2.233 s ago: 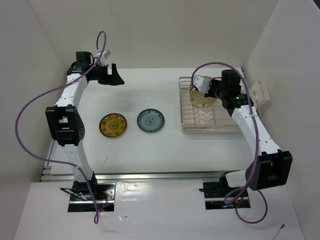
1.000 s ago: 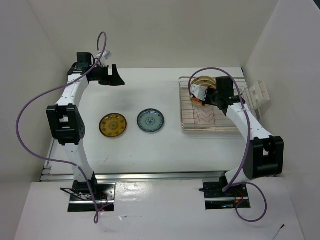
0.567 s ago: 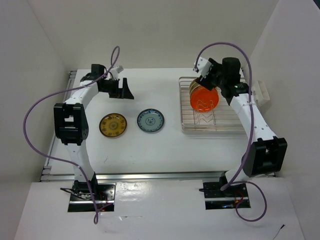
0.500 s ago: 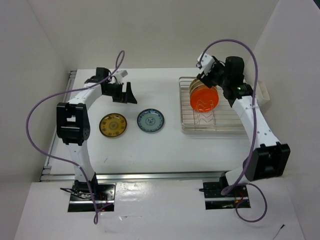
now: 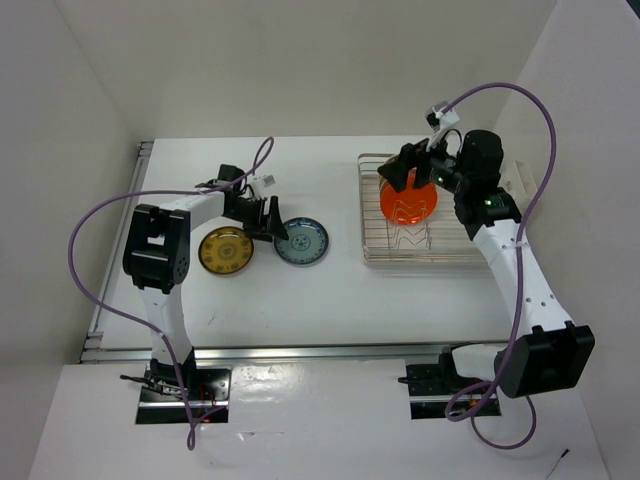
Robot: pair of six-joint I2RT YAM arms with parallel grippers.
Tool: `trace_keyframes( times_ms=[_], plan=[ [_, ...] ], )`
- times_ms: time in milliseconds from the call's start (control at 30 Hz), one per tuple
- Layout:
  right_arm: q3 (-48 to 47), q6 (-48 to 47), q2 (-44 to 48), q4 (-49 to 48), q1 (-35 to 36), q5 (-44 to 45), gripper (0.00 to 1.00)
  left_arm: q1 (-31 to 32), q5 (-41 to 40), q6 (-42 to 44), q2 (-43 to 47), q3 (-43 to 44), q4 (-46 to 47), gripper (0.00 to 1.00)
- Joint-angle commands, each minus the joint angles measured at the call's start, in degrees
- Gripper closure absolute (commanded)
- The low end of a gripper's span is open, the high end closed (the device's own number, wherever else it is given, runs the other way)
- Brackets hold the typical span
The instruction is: Load the plates into the dish rack
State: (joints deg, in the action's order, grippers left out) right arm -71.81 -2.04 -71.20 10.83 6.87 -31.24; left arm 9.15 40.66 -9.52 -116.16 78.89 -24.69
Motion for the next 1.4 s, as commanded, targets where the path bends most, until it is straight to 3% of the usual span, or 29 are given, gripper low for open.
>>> trace_keyframes(
  times_ms=[0,200,300,433,467,667,833,1000,1133,1367],
  plan=[
    [1.2,11.8,0.1,0.2,0.2,-6.2,0.20,0.1,-3.6,-5.7,0.2,-2.4,5.6,0.25],
    [3.4,18.0,1.2,-2.2,0.2,-6.2,0.18,0.1,-7.0,-15.6,-1.6,-6.6,13.1,0.49],
    [3.4,18.6,1.2,-2.2,0.2,-6.2,0.17,0.6,-8.1,-17.6,-2.8,-7.3,16.2,0.56],
    [2.9,18.6,0.5,-1.2,0.7,-6.2,0.17,1.1,-8.8,-19.0,-3.8,-7.8,18.0,0.81],
    [2.9,18.6,0.5,-1.2,1.2,-6.2,0.17,1.1,-9.5,-19.0,-4.4,-7.2,18.0,1.00],
    [0.2,17.0,-3.5,-1.8,4.6,-5.5,0.16,1.1,-7.4,-14.5,-2.8,-2.1,14.0,1.00],
    [-6.2,10.8,-12.4,0.9,7.7,-8.1,0.15,1.1,-0.2,4.7,5.4,6.9,6.7,1.00],
    [-11.5,7.8,-19.9,3.0,10.6,-10.1,0.15,1.1,6.3,16.6,8.3,16.6,-3.6,1.00],
    [-10.7,7.3,-22.6,-0.3,11.2,-11.8,0.14,1.1,10.5,20.6,8.3,22.8,-10.7,1.00],
    [-11.8,6.8,-26.8,-0.9,13.4,-14.4,0.17,1.1,16.2,19.3,10.3,22.8,-9.5,1.00]
  ],
)
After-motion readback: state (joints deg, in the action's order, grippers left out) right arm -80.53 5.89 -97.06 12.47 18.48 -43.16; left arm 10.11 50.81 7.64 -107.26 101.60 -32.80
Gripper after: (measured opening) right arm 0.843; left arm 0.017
